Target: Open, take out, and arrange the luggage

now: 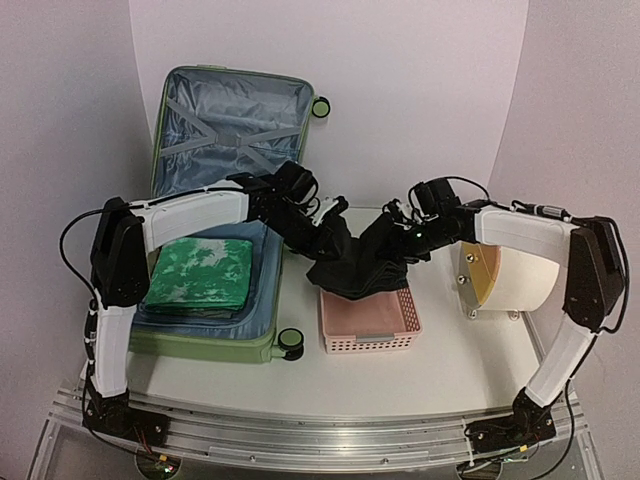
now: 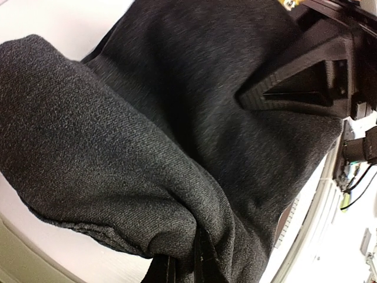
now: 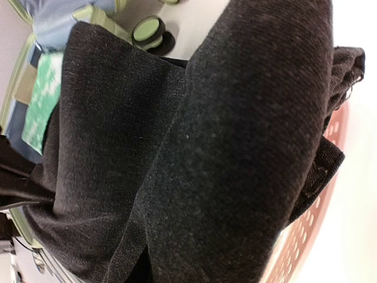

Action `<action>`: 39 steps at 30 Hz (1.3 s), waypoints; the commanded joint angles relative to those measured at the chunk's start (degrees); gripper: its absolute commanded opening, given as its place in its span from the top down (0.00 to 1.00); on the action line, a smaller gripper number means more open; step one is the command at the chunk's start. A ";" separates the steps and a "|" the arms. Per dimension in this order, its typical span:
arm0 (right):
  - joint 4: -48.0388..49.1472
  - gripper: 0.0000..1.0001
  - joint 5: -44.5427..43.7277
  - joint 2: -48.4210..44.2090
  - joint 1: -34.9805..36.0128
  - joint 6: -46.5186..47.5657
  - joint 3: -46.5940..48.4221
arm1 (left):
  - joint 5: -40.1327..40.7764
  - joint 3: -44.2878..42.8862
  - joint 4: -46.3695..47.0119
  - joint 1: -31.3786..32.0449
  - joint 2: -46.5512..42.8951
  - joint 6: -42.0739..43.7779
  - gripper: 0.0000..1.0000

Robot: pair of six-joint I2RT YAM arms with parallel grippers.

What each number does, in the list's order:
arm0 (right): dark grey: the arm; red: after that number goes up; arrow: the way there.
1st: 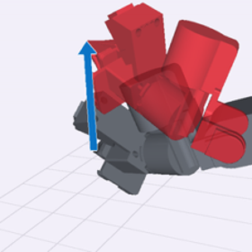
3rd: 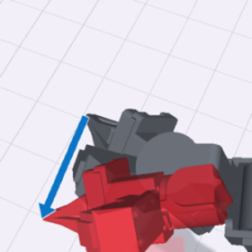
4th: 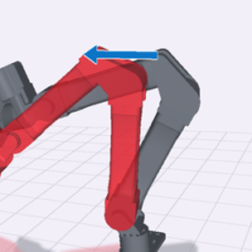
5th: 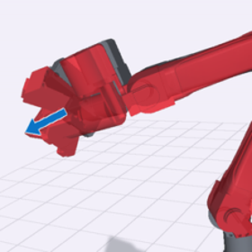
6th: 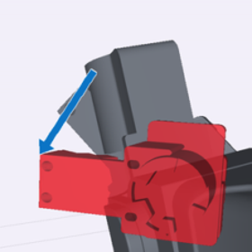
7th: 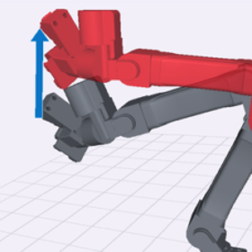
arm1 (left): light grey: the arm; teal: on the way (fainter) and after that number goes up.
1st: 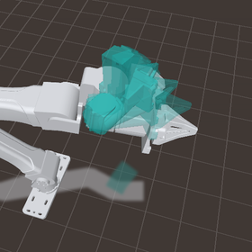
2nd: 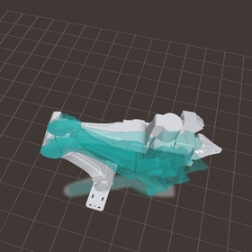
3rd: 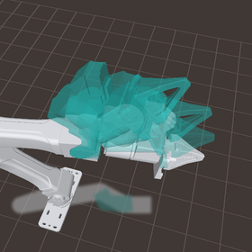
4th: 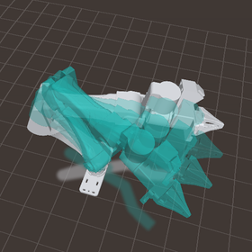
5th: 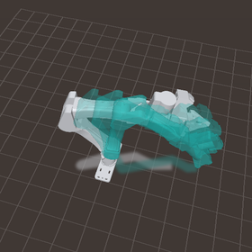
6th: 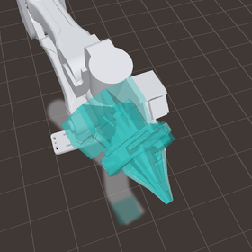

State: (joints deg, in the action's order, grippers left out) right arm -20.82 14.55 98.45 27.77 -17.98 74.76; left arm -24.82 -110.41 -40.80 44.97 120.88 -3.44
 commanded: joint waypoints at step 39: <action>18.62 1.00 -21.63 -8.95 17.90 -45.15 -25.34 | 15.43 -8.72 9.11 0.29 9.99 22.90 1.00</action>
State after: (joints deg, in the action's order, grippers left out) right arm -7.53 -8.86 89.69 43.75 -57.74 53.28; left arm -12.23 -117.40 -37.50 46.50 131.20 16.69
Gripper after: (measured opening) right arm 0.187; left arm 0.037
